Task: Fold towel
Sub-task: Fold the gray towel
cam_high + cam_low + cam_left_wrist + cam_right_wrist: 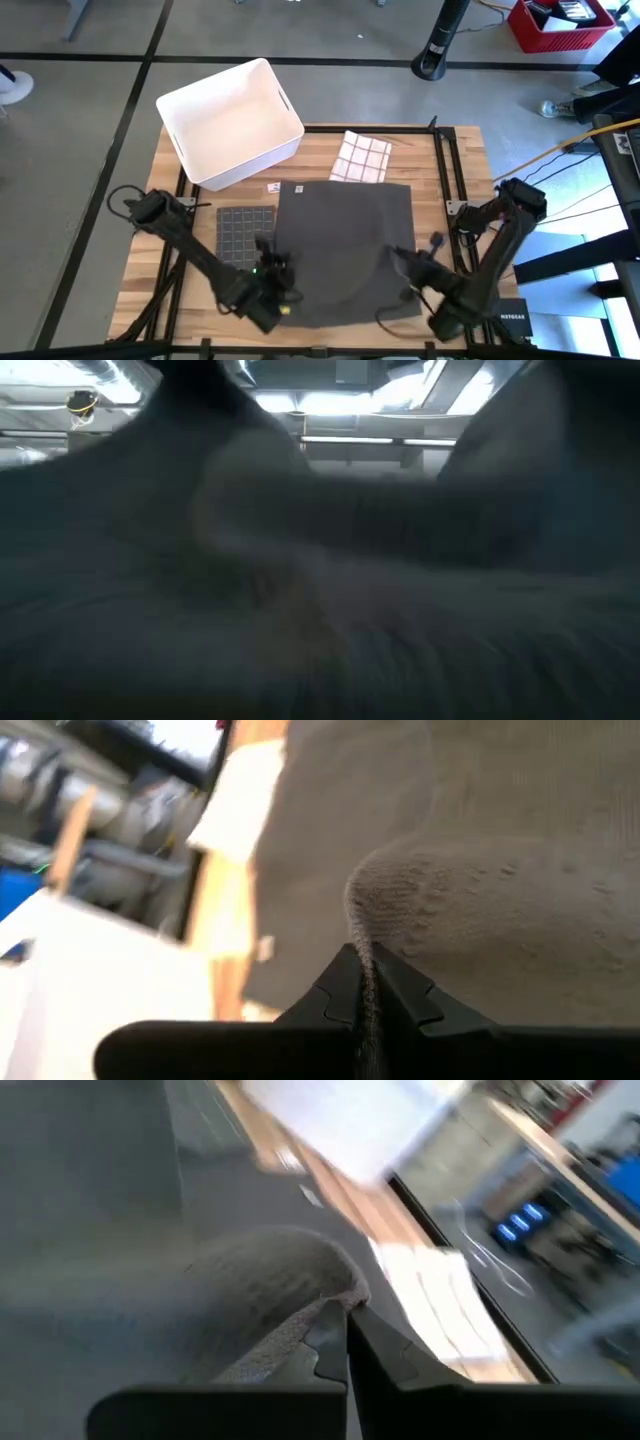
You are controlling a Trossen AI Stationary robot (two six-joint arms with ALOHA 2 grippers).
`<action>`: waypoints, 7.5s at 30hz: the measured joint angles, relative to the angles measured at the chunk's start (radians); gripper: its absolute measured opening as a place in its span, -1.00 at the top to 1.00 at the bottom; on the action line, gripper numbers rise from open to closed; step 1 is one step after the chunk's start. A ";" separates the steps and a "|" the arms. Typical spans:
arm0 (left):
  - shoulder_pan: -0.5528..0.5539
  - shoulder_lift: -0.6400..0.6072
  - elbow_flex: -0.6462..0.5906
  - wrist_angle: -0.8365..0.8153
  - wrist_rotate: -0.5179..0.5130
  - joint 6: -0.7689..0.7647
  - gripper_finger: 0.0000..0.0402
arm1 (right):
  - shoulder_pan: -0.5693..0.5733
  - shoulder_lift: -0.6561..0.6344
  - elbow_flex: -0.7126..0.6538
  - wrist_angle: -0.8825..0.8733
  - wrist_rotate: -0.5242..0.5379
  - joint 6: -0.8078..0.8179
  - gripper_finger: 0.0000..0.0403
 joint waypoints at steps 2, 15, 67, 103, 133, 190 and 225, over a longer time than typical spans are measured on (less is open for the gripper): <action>0.036 0.000 -0.008 -0.066 -0.011 -0.039 0.97 | -0.041 0.008 -0.061 -0.008 -0.041 0.024 0.98; 0.293 0.001 -0.187 -0.129 -0.106 -0.084 0.97 | -0.314 0.005 -0.425 -0.022 -0.106 0.108 0.98; 0.550 -0.131 -0.418 0.419 -0.002 0.120 0.97 | -0.619 -0.233 -0.603 0.138 -0.184 -0.121 0.99; 0.717 -0.130 -0.476 0.542 0.122 0.313 0.42 | -0.748 -0.233 -0.745 0.359 -0.101 -0.163 0.36; 0.274 -0.031 -0.508 0.751 0.812 0.137 0.16 | -0.228 -0.196 -0.692 1.217 -0.826 -0.647 -0.06; -0.036 -0.079 -0.246 0.862 0.511 0.446 0.16 | -0.044 -0.053 -0.293 1.415 -0.613 -0.893 -0.06; -0.200 0.119 -0.213 0.483 0.609 -0.161 0.16 | 0.156 0.336 0.024 0.683 -0.664 -0.383 -0.06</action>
